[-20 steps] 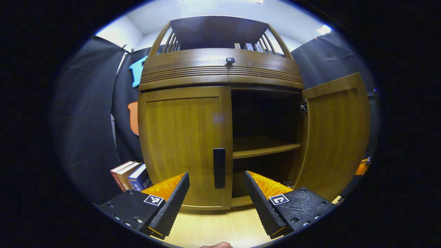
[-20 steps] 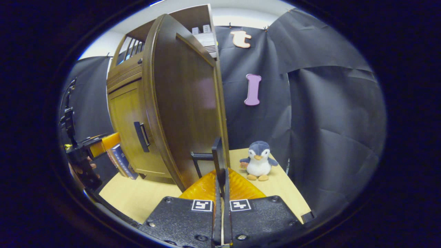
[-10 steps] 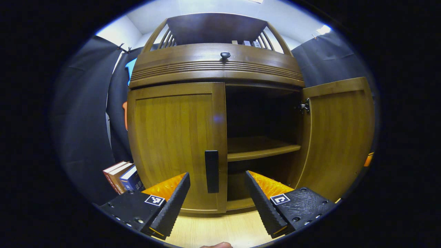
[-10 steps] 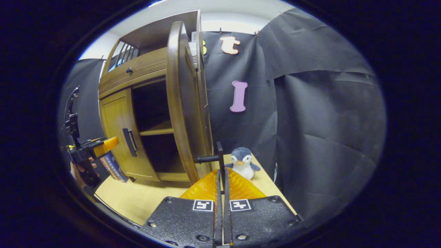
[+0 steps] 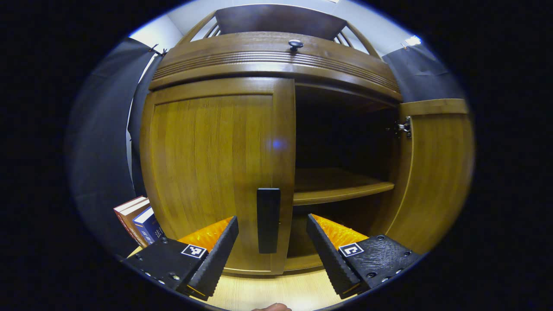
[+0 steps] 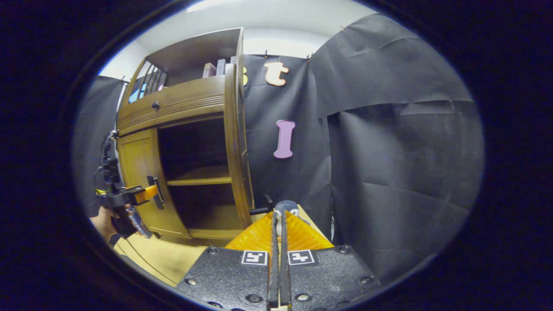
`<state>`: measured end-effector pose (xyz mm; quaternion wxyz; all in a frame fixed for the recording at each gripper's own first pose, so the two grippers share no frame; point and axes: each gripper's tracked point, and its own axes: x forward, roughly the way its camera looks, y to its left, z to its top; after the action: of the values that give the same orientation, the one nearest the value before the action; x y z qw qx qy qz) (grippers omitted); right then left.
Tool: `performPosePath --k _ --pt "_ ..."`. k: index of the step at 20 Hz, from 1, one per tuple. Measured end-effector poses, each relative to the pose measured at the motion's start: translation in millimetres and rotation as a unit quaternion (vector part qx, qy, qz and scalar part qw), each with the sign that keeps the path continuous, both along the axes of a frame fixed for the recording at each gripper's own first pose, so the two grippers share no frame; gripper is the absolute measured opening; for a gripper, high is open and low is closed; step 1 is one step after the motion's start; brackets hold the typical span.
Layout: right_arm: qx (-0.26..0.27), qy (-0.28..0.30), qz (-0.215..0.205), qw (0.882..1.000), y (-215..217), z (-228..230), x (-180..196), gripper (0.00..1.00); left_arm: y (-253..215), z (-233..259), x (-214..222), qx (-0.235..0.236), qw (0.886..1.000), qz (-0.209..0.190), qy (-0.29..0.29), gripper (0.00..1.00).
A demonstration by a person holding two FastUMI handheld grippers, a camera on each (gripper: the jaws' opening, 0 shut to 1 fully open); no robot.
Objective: Open the right door of the double-door shoe cabinet with the right hand, and open the left door with the left hand.
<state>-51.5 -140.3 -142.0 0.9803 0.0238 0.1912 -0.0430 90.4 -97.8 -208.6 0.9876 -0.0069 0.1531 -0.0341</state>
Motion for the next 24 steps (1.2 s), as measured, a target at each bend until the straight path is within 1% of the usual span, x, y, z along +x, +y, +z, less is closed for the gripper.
performPosePath --k 1,2,3,4,5,6,8,10,11,12,14,16,17,18,19,20,21,22,24 --pt "0.001 -0.007 0.002 1.0 3.0 5.8 -3.4 0.06 1.5 -4.2 6.4 0.0 1.0 0.002 0.002 0.95" --pt "0.0 -0.013 0.002 1.0 3.4 10.0 -5.4 0.17 3.1 -7.4 12.7 0.001 1.0 0.005 0.003 0.95" --pt "-0.001 -0.018 0.001 1.0 4.7 14.1 -6.6 0.22 5.1 -13.0 18.1 0.003 1.0 0.008 0.008 0.96" --pt "-0.003 -0.023 0.0 1.0 3.4 17.8 -12.0 0.36 7.2 -19.9 22.8 0.006 1.0 0.012 0.016 0.96" --pt "-0.004 -0.026 0.0 1.0 3.6 20.0 -14.7 0.39 7.2 -25.4 26.9 0.004 1.0 0.012 0.021 0.96" --pt "-0.005 -0.028 -0.001 1.0 4.8 20.8 -16.1 0.47 6.7 -28.5 30.6 0.002 1.0 0.013 0.023 0.96" --pt "-0.005 -0.027 -0.004 1.0 6.9 20.2 -16.9 0.57 8.1 -30.2 35.9 0.001 1.0 0.013 0.02 0.96" --pt "-0.005 -0.024 -0.005 1.0 10.1 19.1 -20.9 0.59 7.5 -27.8 38.9 0.001 1.0 0.007 0.01 0.95" --pt "-0.005 -0.023 -0.005 1.0 11.4 18.2 -22.9 0.6 9.2 -27.6 42.9 0.001 1.0 0.01 0.006 0.85" --pt "-0.005 -0.021 -0.002 1.0 14.4 17.3 -23.9 0.63 9.0 -26.3 46.2 -0.002 1.0 0.009 0.004 0.93" --pt "-0.008 -0.018 0.003 1.0 18.8 15.9 -25.0 0.62 5.6 -26.4 46.0 -0.017 1.0 -0.001 0.005 0.71" --pt "-0.01 -0.016 0.006 1.0 20.4 14.3 -26.9 0.63 4.8 -26.4 48.5 -0.008 1.0 -0.012 -0.002 0.59" --pt "-0.009 -0.013 0.01 1.0 23.5 13.1 -26.2 0.63 1.9 -27.1 49.4 -0.007 1.0 -0.025 -0.001 0.53" --pt "-0.013 -0.007 0.012 1.0 24.9 8.2 -25.7 0.63 -1.3 -26.7 47.1 -0.013 1.0 -0.029 -0.001 0.47" --pt "-0.015 -0.005 0.017 1.0 28.1 7.2 -25.7 0.63 -0.5 -21.4 35.5 -0.009 1.0 -0.027 0.002 0.4" --pt "-0.016 -0.004 0.021 1.0 31.2 6.9 -26.0 0.63 -0.7 -27.0 47.4 0.0 1.0 -0.026 -0.003 0.34" --pt "-0.016 -0.004 0.027 0.999 36.2 7.1 -25.1 0.62 1.2 -23.3 39.5 0.003 1.0 -0.028 -0.004 0.43" --pt "-0.017 -0.006 0.032 0.999 40.8 7.7 -23.3 0.63 0.1 -26.7 45.7 0.004 1.0 -0.029 -0.004 0.28" --pt "-0.024 -0.008 0.045 0.999 49.8 8.8 -20.5 0.62 0.7 -26.1 40.1 -0.002 1.0 -0.03 0.0 0.28"
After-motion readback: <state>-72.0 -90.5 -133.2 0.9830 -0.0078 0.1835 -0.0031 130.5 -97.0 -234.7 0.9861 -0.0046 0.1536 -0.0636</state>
